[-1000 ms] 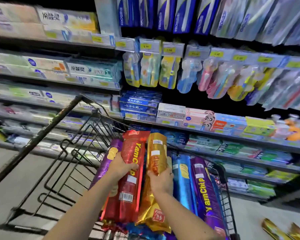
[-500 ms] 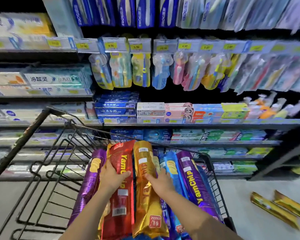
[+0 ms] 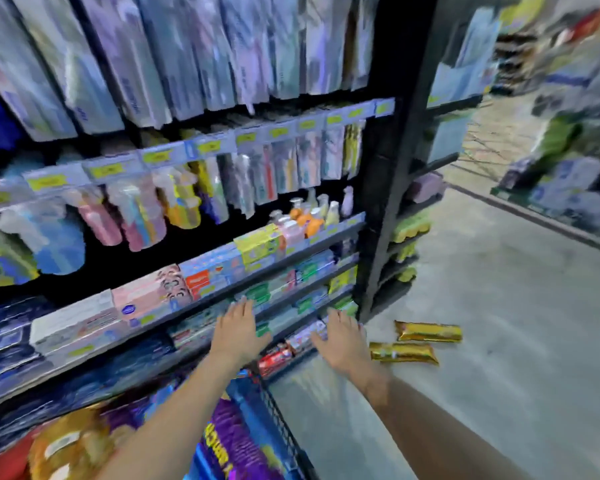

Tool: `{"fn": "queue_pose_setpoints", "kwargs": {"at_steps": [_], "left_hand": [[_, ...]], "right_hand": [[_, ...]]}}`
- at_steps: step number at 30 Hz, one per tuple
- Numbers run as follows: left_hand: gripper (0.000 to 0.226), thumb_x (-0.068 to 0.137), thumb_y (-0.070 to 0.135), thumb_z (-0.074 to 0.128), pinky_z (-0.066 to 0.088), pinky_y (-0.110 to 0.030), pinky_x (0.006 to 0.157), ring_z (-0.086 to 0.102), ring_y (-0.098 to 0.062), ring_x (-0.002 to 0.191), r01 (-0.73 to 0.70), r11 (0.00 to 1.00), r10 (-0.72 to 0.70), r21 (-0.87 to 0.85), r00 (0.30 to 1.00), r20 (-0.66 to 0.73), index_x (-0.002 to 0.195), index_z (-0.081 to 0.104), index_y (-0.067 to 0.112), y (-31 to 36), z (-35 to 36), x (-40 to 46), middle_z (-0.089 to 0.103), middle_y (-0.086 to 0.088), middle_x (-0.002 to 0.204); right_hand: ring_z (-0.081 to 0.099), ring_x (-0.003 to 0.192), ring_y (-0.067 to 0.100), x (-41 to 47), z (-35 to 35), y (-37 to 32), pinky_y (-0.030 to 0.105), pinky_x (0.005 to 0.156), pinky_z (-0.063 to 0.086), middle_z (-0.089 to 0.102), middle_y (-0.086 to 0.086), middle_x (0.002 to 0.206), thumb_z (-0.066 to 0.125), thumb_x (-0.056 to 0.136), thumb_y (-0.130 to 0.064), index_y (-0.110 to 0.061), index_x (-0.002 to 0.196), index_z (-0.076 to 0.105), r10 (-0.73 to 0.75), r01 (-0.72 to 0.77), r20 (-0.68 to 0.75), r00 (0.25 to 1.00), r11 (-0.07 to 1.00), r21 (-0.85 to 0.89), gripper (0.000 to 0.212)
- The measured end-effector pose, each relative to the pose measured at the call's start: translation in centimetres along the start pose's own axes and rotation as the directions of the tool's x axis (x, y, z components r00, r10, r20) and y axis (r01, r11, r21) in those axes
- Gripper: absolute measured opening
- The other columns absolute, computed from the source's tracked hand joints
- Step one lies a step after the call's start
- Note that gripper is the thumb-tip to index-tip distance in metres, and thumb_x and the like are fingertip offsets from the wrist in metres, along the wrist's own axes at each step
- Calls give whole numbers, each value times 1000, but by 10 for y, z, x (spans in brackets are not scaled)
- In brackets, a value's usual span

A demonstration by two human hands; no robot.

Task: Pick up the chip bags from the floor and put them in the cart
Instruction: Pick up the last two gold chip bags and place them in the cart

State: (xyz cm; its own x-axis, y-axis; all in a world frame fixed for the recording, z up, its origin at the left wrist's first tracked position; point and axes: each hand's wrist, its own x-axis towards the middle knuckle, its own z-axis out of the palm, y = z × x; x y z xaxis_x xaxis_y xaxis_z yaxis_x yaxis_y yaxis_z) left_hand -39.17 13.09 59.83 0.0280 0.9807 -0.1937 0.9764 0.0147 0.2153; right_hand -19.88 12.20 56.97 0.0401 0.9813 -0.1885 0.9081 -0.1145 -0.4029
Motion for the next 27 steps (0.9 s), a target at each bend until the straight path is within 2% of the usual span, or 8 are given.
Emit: {"fn": "queue_pose_setpoints", "kwargs": {"at_steps": [5, 8, 12, 14, 18, 20, 23, 27], "left_hand": [[77, 90, 49, 49, 25, -44, 115, 28, -31, 140, -198, 980, 195, 37, 979, 62, 146, 20, 4, 149, 20, 77, 27, -16, 152], [75, 89, 51, 49, 26, -43, 115, 26, -30, 141, -236, 971, 230, 23, 962, 146, 144, 25, 5, 230, 43, 113, 25, -16, 154], [69, 86, 51, 52, 34, -41, 109, 37, -31, 134, -237, 971, 238, -32, 951, 199, 138, 34, 8, 318, 80, 153, 37, -15, 145], [69, 87, 50, 52, 36, -40, 107, 38, -32, 133, -193, 976, 212, -100, 945, 250, 138, 34, 7, 352, 100, 170, 38, -16, 144], [78, 80, 56, 53, 41, -41, 102, 44, -36, 127, 19, 961, 94, -274, 914, 394, 139, 34, 9, 395, 155, 206, 44, -18, 140], [79, 75, 61, 49, 44, -41, 98, 46, -35, 124, 110, 953, 33, -281, 888, 458, 137, 37, 14, 407, 184, 225, 46, -14, 138], [71, 86, 51, 52, 40, -38, 101, 41, -33, 129, 205, 950, -47, -234, 839, 542, 141, 31, 12, 427, 216, 258, 41, -15, 140], [77, 86, 46, 54, 36, -37, 107, 36, -31, 134, 198, 964, -67, -176, 825, 562, 145, 22, 9, 450, 271, 320, 35, -14, 146]], "right_hand": [[37, 132, 28, 43, -63, 130, 45, 112, 27, 40, 9, 141, 46, 90, -51, -13, 141, 33, 161, -163, -75, 984, 986, -34, 65], [40, 130, 28, 64, -94, 214, 43, 106, 32, 42, 9, 139, 46, 89, -48, -14, 137, 36, 270, -273, -68, 960, 962, -24, 59], [38, 133, 28, 88, -119, 321, 46, 111, 28, 39, 8, 143, 48, 87, -53, -14, 143, 30, 380, -382, -33, 924, 922, -64, 70], [37, 134, 29, 104, -127, 368, 47, 111, 29, 39, 8, 144, 49, 86, -55, -13, 143, 29, 410, -410, -22, 912, 906, -102, 73], [36, 135, 30, 144, -137, 430, 47, 111, 24, 35, 8, 147, 44, 87, -61, -13, 146, 24, 443, -427, 51, 895, 885, -188, 79], [37, 134, 30, 172, -136, 452, 48, 112, 25, 35, 8, 147, 45, 87, -59, -13, 146, 23, 434, -406, 85, 897, 884, -232, 77], [36, 135, 28, 222, -128, 485, 47, 112, 24, 35, 7, 147, 48, 87, -55, -14, 146, 23, 395, -349, 135, 909, 897, -273, 76], [33, 137, 26, 295, -107, 537, 45, 112, 23, 33, 6, 149, 48, 88, -53, -15, 148, 19, 349, -278, 198, 916, 908, -314, 77]]}}
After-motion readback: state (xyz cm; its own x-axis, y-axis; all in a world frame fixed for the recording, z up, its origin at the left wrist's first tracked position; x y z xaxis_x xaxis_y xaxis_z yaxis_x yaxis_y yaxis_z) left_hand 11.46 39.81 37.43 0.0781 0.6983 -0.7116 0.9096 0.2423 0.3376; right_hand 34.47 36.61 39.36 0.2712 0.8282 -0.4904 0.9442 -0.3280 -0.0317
